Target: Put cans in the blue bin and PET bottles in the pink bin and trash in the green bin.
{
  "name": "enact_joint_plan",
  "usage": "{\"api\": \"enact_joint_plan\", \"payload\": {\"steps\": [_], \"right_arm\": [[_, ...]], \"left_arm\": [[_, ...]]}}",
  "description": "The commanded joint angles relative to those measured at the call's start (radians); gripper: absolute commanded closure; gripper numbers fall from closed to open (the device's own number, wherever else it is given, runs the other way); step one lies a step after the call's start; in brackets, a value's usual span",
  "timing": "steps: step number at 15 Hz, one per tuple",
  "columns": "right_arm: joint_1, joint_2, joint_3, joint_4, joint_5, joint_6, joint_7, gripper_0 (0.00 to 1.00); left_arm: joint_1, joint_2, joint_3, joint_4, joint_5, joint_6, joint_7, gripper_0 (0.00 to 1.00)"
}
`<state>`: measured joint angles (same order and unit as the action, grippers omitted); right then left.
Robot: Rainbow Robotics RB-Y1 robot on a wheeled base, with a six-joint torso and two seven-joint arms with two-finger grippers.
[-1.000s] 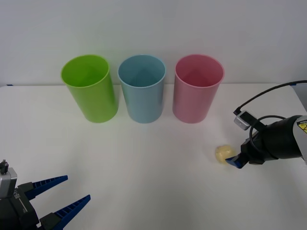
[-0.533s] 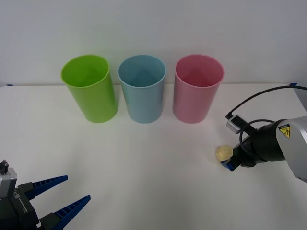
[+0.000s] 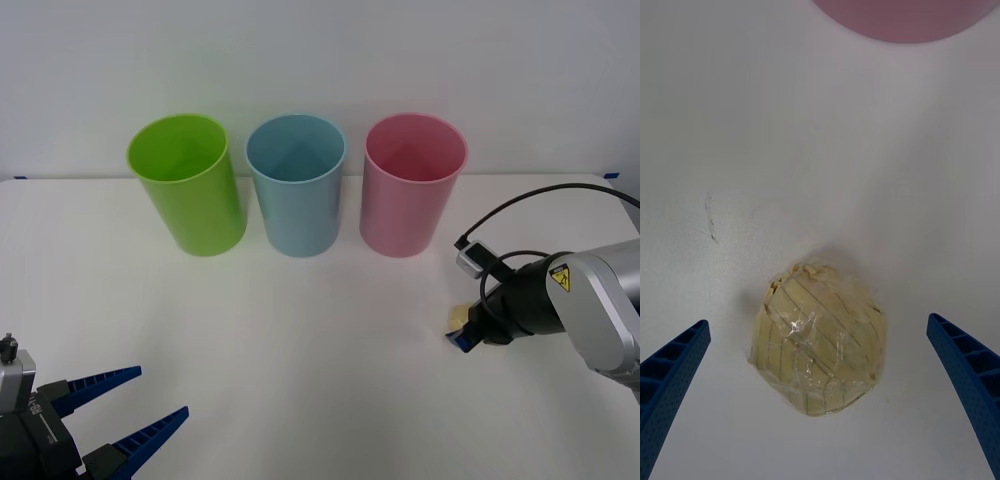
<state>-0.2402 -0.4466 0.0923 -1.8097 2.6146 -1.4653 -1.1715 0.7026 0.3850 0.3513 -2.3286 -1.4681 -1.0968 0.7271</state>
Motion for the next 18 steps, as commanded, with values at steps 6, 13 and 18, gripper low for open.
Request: {"api": "enact_joint_plan", "payload": {"steps": [6, 13, 18], "right_arm": [[-0.03, 0.003, 0.026, 0.079, 0.012, 0.039, -0.002, 0.0], [-0.045, 0.002, 0.033, 0.112, 0.013, 0.039, -0.002, 0.0], [-0.059, 0.003, 0.046, 0.142, 0.013, 0.039, 0.001, 0.79]], "left_arm": [[0.0, 0.0, 0.0, 0.0, 0.0, 0.0, 0.0, 0.0], [0.0, 0.0, 0.0, 0.0, 0.0, 0.0, 0.0, 0.0], [0.0, 0.0, 0.0, 0.0, 0.0, 0.0, 0.0, 0.0]]}}
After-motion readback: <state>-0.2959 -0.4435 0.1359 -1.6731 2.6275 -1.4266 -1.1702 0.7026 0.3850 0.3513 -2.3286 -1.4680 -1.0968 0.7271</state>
